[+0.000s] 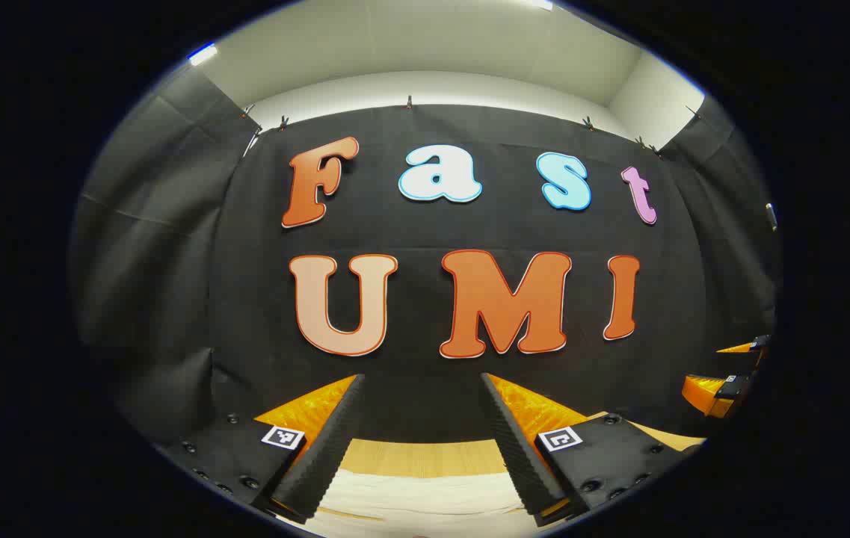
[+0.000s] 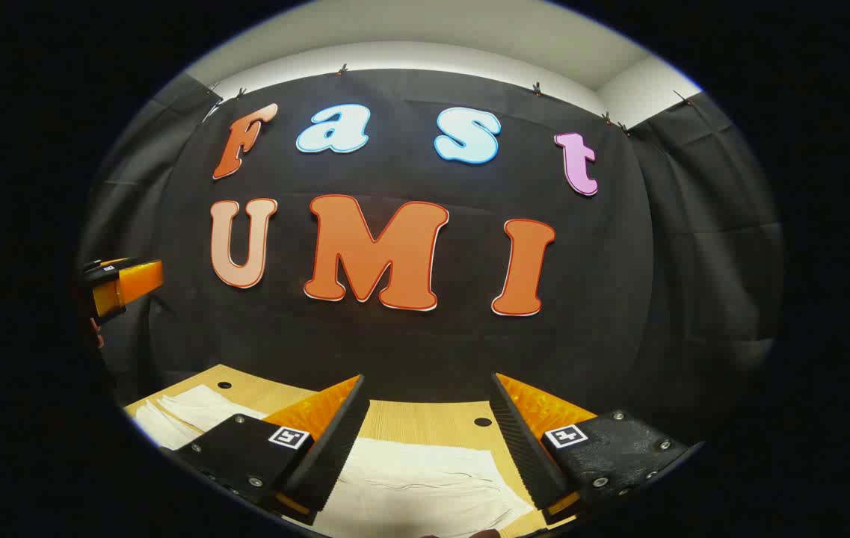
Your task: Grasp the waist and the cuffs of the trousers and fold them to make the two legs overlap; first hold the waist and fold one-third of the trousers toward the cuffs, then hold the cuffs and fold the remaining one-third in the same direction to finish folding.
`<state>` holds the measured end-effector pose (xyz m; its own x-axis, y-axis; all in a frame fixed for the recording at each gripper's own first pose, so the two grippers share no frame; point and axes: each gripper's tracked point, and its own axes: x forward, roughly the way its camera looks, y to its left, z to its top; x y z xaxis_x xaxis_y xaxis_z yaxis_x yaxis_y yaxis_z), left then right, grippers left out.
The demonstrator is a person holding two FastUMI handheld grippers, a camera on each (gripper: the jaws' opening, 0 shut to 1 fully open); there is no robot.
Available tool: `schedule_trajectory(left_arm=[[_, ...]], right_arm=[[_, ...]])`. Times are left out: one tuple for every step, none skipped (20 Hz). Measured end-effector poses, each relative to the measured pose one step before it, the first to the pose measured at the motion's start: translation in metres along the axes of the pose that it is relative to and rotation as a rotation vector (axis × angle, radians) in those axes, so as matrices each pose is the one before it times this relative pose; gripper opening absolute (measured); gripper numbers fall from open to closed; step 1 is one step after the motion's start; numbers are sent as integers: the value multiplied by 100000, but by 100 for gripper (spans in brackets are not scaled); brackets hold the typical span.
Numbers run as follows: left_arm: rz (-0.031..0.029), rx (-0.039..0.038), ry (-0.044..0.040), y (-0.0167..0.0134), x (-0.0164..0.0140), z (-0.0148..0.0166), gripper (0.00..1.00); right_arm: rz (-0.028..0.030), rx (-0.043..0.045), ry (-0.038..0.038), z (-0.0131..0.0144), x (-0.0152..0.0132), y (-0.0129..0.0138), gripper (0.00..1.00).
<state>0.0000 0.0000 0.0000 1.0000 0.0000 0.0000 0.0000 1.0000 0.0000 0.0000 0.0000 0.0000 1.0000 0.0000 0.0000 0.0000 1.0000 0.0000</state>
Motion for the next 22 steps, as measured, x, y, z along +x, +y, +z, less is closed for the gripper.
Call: schedule_trajectory(left_arm=[[618,782,-687,172,-67,289,98],[476,531,-610,103,-141,73,100],[528,479,-482,77,-88,117,99],[373,329,-81,69,-44,44,99],[141,258,177,42,-5,21,98],[127,314,267,18,-166,-228,98],[163,345,-214,51,-12,34,98],[391,482,-466,17,-207,220,98],[455,526,-206,169,-156,93,98],[298,317,-208,43,-106,-53,94],[173,61,117,11,-50,50,94],[-25,49,302,35,-30,-72,94],[-398,366,289,-64,-26,38,94],[-186,819,-60,-40,-87,29,94],[123,552,-274,172,28,255,94],[132,98,-202,88,-136,28,94],[181,-243,116,68,-3,-80,94],[271,-94,271,-10,-13,-184,94],[92,-168,380,59,-14,-53,94],[9,-217,623,-154,34,-358,94],[-128,-168,471,-151,8,-127,94],[-283,-54,402,-147,-41,-232,94]], right_arm=[[-356,552,370,-49,90,-200,98],[-150,365,-150,158,144,-169,98],[58,243,-619,168,81,-72,98],[212,-39,-1266,307,43,13,98],[59,-384,-1174,203,12,-13,98],[372,-364,-997,178,4,43,98],[1275,116,59,-24,141,376,99],[2690,732,689,-115,58,759,98],[1925,779,114,24,-4,500,99],[1051,108,58,68,68,345,99],[403,-431,-228,27,168,160,98],[269,-779,-255,171,94,110,98],[421,-697,-119,37,91,177,98],[252,-600,-99,98,97,17,98],[47,-315,184,-105,43,-57,98],[-47,-86,545,-167,212,-61,98],[-384,201,1491,-507,170,-227,98],[-394,743,1950,-577,134,-227,98],[-665,1023,2061,-607,138,-389,98],[-304,963,1897,-591,71,-360,98],[-1083,562,2148,-625,185,-551,98],[-1721,295,2346,-755,179,-881,98]])
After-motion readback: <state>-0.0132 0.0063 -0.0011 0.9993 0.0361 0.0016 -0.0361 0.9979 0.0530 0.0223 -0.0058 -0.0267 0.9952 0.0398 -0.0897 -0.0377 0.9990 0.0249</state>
